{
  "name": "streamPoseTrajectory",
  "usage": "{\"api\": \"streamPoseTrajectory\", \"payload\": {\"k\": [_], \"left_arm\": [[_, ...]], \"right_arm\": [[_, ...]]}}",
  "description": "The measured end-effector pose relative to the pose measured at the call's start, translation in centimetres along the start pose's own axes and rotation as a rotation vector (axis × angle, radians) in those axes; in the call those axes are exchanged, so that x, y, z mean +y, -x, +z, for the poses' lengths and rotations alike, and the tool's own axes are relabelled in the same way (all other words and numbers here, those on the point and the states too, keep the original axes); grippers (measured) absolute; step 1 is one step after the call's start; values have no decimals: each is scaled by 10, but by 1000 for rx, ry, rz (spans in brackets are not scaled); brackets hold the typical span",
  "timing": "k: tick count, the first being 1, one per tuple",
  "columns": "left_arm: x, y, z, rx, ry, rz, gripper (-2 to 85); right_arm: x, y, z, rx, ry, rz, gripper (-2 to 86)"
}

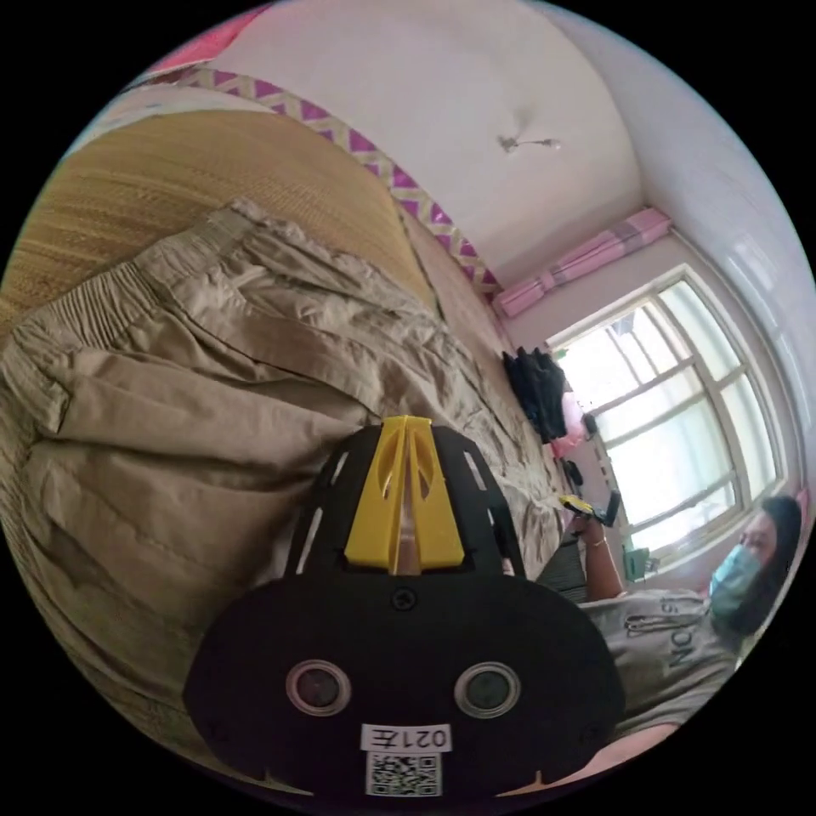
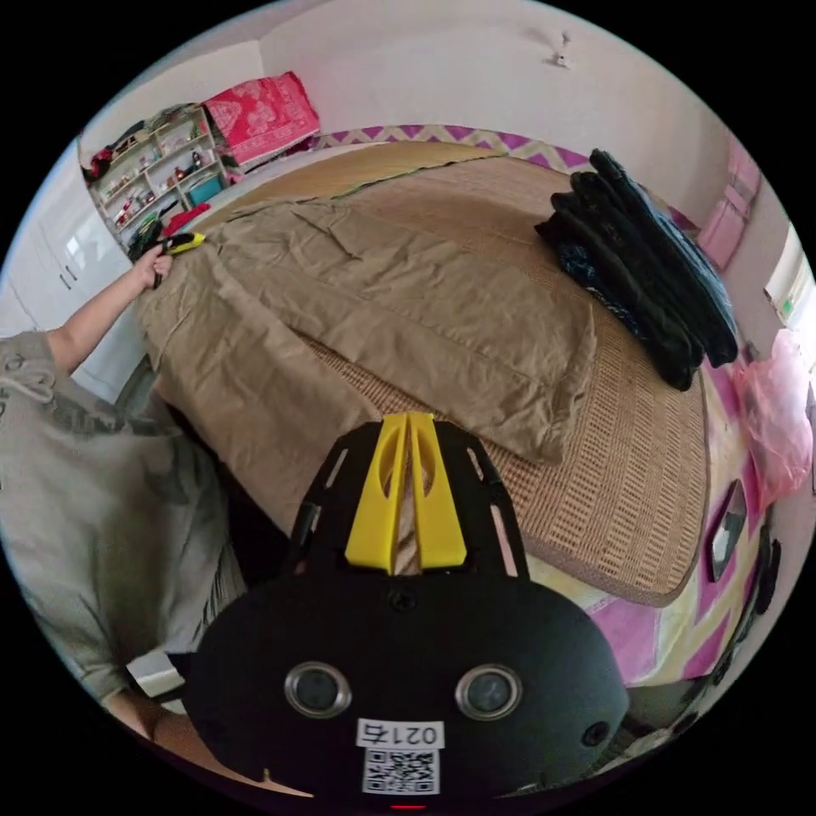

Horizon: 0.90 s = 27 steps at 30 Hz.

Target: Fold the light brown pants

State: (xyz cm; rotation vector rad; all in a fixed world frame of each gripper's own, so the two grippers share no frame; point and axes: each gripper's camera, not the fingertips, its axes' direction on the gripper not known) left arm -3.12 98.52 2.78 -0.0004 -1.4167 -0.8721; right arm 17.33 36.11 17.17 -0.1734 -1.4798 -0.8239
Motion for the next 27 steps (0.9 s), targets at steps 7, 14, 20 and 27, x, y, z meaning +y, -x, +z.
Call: {"api": "streamPoseTrajectory", "payload": {"k": [7, 14, 20, 27], "left_arm": [[30, -70, 34, -109, 242, 125, -9], [47, -93, 15, -37, 163, 88, -9], [103, -207, -22, -38, 95, 333, -9], [164, -319, 19, -54, 178, 515, -9]], "right_arm": [[0, 21, 29, 185, 74, -76, -10], [-2, 33, 27, 357, -27, -19, -10], [49, 49, 33, 205, 119, -83, -10], [80, 20, 55, 107, 67, 16, -9]]}}
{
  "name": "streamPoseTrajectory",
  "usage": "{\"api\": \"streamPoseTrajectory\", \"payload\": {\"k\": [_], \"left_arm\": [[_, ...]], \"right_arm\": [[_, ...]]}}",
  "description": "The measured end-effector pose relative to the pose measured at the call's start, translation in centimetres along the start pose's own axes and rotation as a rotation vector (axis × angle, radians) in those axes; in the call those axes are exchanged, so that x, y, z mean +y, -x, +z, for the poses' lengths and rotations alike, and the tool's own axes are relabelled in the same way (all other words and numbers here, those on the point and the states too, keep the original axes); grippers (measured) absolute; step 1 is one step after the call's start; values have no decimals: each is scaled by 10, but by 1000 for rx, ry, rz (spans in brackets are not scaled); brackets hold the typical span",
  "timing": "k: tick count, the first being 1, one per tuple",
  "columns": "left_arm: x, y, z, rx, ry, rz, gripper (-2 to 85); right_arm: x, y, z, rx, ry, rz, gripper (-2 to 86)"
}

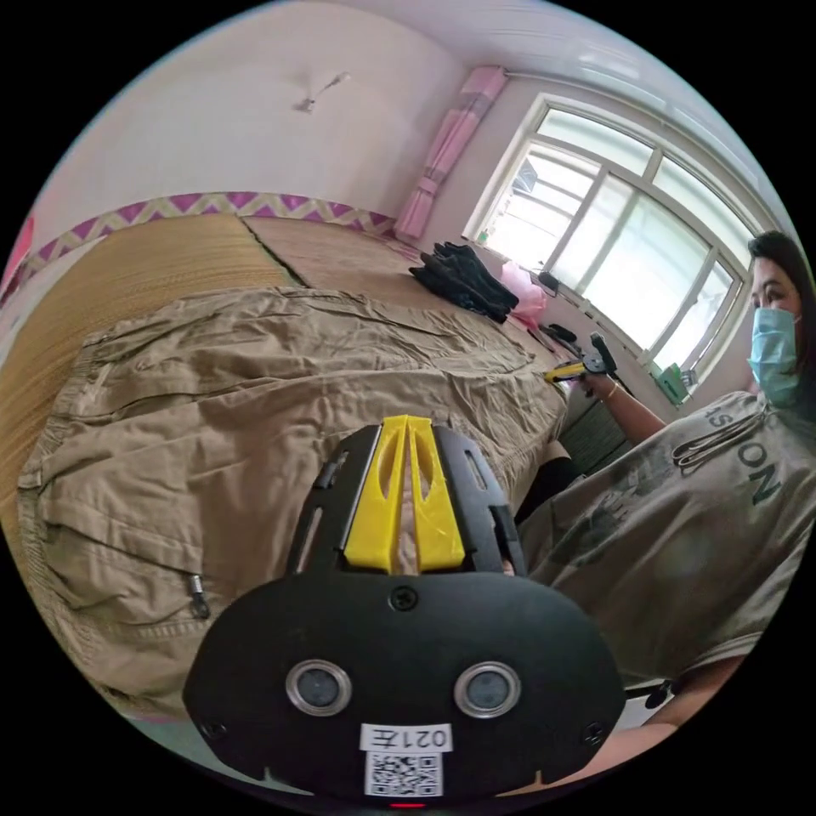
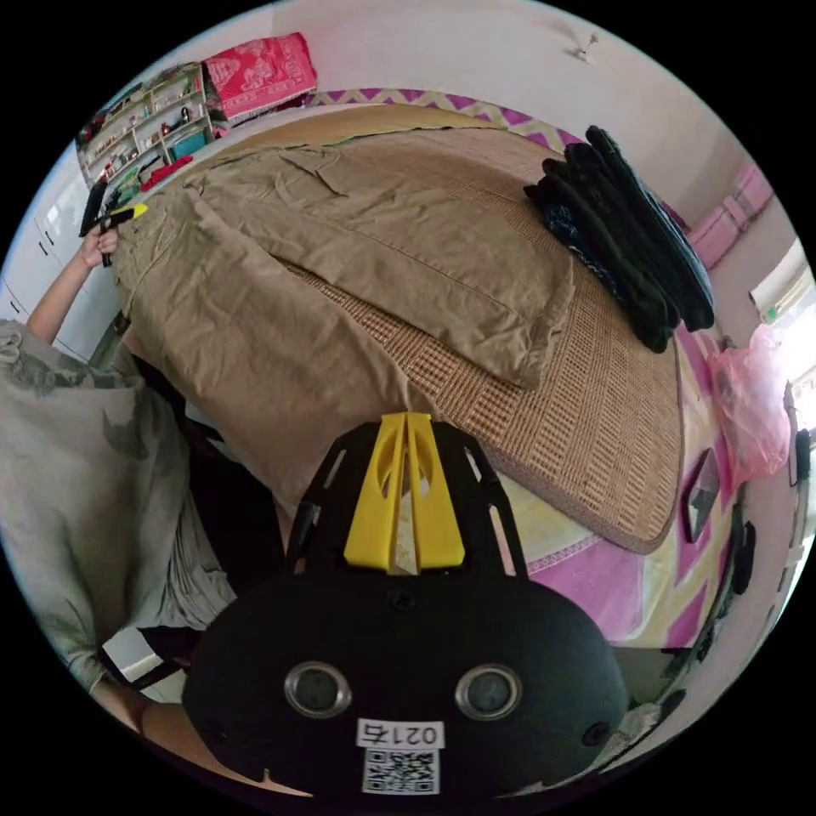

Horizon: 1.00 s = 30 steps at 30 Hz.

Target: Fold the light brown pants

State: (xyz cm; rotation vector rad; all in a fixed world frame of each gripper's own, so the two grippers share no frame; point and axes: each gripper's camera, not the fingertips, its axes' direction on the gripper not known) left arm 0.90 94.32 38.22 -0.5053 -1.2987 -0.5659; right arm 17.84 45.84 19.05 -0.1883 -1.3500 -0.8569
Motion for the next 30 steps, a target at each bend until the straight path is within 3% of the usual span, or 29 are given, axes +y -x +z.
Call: {"api": "streamPoseTrajectory", "payload": {"k": [5, 10, 13, 22, 30], "left_arm": [[23, -61, 6, 57, 7, 31, -9], [94, -122, -18, 4, -45, 28, -9], [157, -134, -41, -40, -134, -79, -7], [367, -100, -119, -75, -437, -553, 57], [428, -31, -94, 114, -578, -668, 161]], "right_arm": [[68, -42, -6, -206, -239, 246, -6], [151, -46, 2, -290, -328, 404, 5], [201, -41, 20, -382, -379, 488, 28], [313, 9, 140, -695, -297, 680, 80], [344, 24, 243, -956, -573, 1059, 128]]}}
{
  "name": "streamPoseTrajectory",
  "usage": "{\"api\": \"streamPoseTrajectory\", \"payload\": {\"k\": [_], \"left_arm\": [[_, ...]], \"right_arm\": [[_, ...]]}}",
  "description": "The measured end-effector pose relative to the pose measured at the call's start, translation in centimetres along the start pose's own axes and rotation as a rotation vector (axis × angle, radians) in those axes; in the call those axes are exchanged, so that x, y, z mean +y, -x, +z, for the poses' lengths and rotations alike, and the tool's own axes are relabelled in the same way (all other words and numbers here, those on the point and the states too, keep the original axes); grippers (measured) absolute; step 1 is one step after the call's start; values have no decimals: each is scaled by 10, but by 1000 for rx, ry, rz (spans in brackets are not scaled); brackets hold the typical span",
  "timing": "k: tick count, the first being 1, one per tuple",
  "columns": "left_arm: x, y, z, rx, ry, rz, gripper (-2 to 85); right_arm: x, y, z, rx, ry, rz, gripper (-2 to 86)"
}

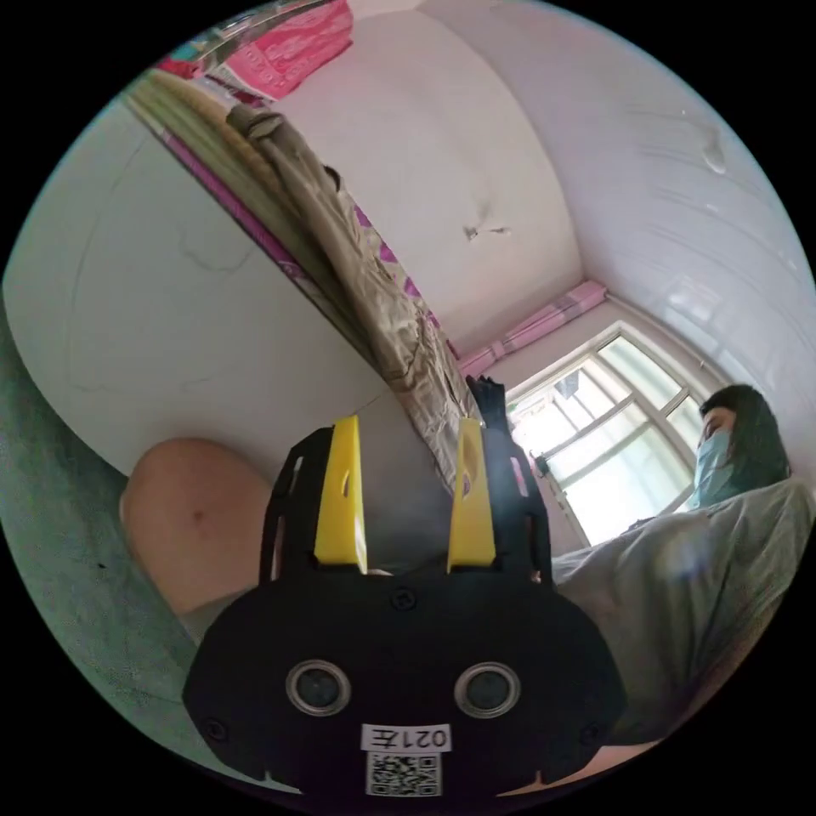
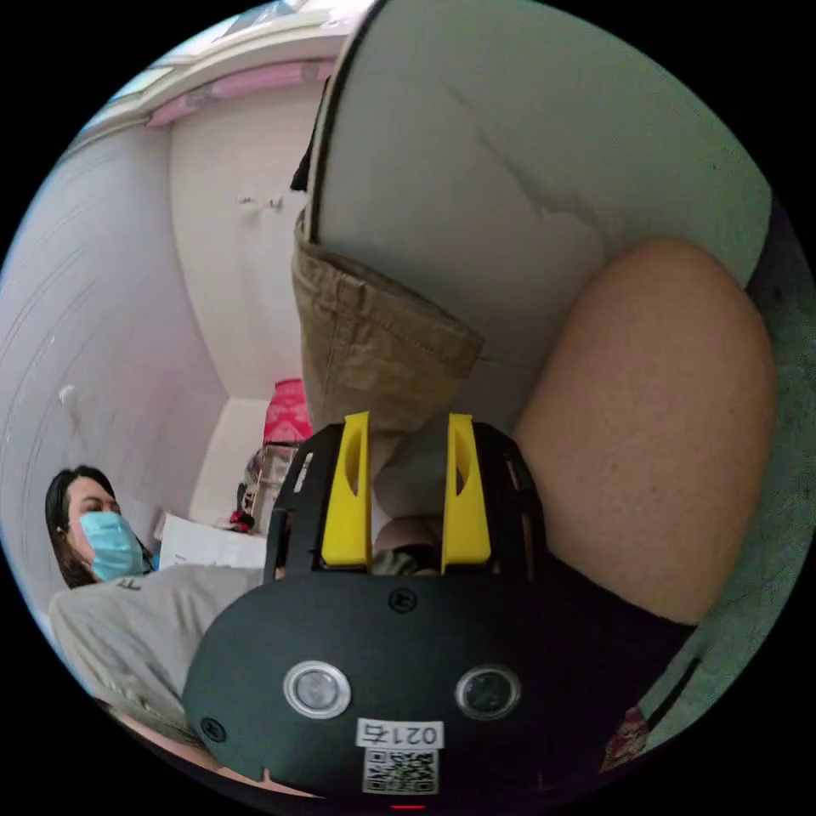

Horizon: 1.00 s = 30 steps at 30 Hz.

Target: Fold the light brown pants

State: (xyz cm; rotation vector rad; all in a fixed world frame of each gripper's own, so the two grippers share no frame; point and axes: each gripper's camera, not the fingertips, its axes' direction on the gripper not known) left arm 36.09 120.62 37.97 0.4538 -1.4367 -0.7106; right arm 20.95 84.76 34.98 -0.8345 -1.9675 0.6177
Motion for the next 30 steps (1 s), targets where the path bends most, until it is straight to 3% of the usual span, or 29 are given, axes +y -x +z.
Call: {"api": "streamPoseTrajectory", "payload": {"k": [4, 8, 11, 23, 30], "left_arm": [[2, 45, 18, 126, -64, -80, 186], [7, 67, 20, 148, -87, -113, 171], [7, 73, 12, 197, -133, -97, 143], [-39, 73, 42, 82, 14, -225, 34], [-124, -9, 96, -109, 195, -51, 30]], "right_arm": [[3, -24, -8, -53, -52, 35, 116], [13, -28, -18, -145, -100, -48, 12], [17, -21, -25, -140, -105, -94, -2], [15, 55, -41, -23, -15, -369, -7], [-9, 96, -45, -51, 9, -445, -7]]}}
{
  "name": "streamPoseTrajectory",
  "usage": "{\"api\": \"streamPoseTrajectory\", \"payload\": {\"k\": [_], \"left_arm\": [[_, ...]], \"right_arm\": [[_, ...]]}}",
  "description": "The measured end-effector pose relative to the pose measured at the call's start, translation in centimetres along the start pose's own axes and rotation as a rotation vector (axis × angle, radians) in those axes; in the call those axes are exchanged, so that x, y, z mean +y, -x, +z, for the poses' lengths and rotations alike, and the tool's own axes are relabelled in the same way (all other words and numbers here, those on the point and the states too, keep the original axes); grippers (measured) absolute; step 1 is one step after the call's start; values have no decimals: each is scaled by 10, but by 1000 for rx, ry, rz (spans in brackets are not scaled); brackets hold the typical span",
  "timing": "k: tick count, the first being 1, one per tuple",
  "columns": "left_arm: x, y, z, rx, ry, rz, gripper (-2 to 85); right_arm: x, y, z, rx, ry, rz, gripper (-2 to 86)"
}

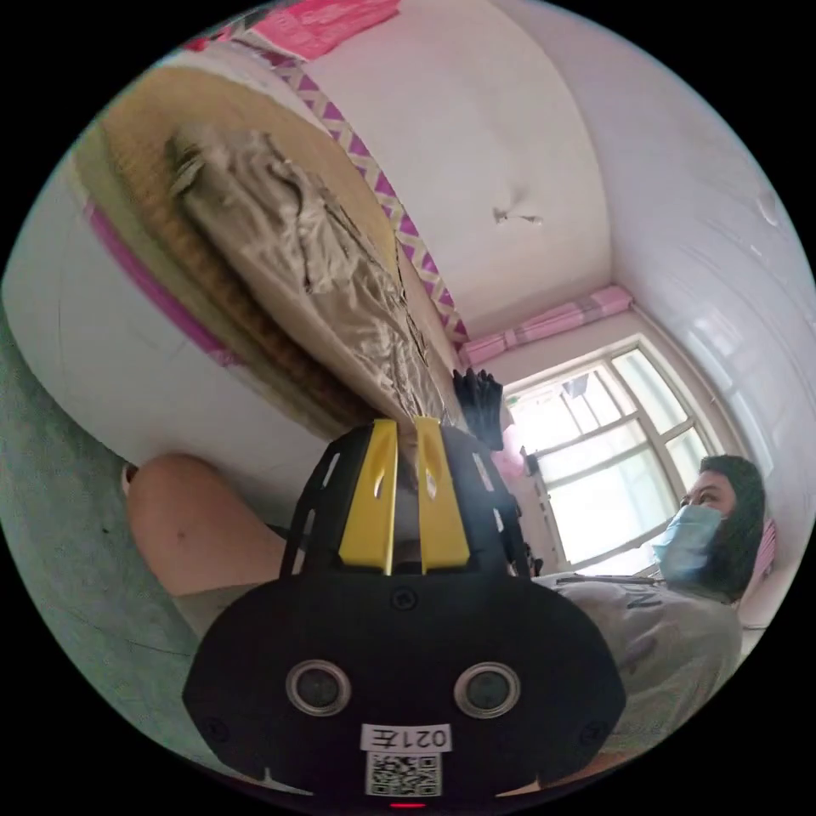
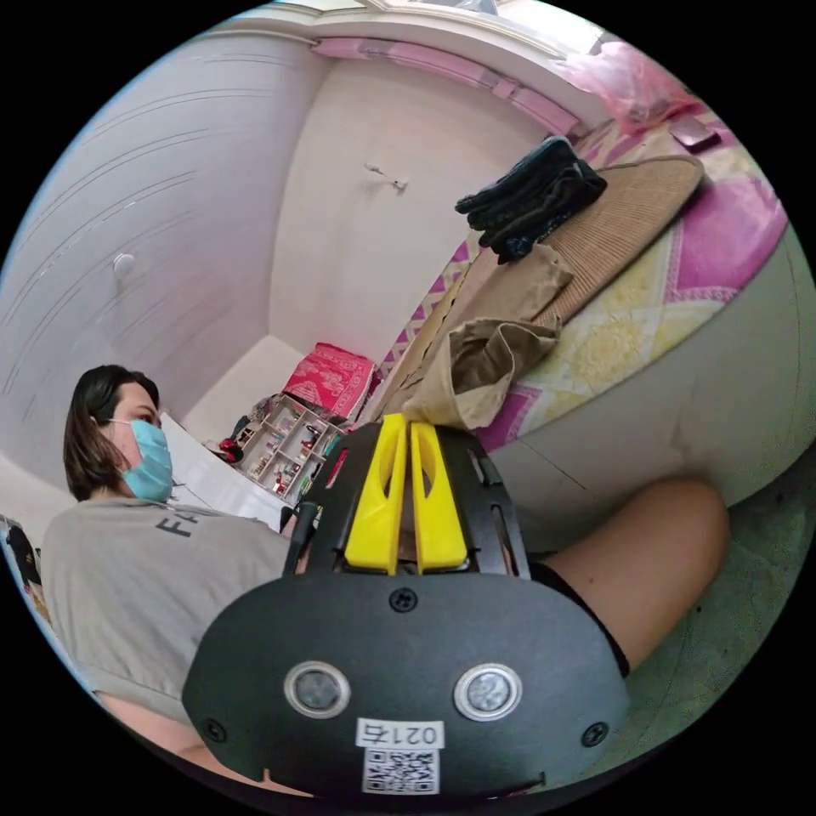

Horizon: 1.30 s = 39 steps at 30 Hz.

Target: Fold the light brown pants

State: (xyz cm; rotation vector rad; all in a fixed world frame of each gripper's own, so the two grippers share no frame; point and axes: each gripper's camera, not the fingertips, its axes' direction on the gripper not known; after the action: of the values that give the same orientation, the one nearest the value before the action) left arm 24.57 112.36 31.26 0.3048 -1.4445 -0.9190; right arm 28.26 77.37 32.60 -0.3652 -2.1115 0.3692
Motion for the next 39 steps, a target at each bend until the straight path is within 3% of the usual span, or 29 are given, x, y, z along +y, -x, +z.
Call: {"api": "streamPoseTrajectory", "payload": {"k": [4, 10, 15, 19, 25, 29, 32, 34, 39], "left_arm": [[-91, -60, 50, -107, 119, 165, 38], [-239, -106, 163, -135, 230, 213, 42], [-375, -89, 297, -140, 344, 149, 34], [-461, -30, 441, -218, 463, 39, 25], [-495, 41, 572, -277, 515, -60, 27], [-497, 52, 587, -194, 518, 11, 49], [-499, 50, 539, -54, 277, 78, 58], [-492, 46, 511, -60, 153, 117, 47], [-450, 20, 587, -220, 435, 293, 62]], "right_arm": [[-65, 7, 16, -41, 41, -44, -7], [-195, -2, 73, -69, 100, -24, -7], [-294, -58, 135, -111, 141, 110, -7], [-350, -124, 198, 42, 220, 237, -7], [-374, -181, 239, 131, 260, 340, -4], [-382, -170, 216, 131, 170, 280, 9], [-383, -140, 183, 216, 90, 190, 23], [-385, -110, 187, 290, 182, 38, 31], [-368, -51, 229, 604, 448, -248, 65]]}}
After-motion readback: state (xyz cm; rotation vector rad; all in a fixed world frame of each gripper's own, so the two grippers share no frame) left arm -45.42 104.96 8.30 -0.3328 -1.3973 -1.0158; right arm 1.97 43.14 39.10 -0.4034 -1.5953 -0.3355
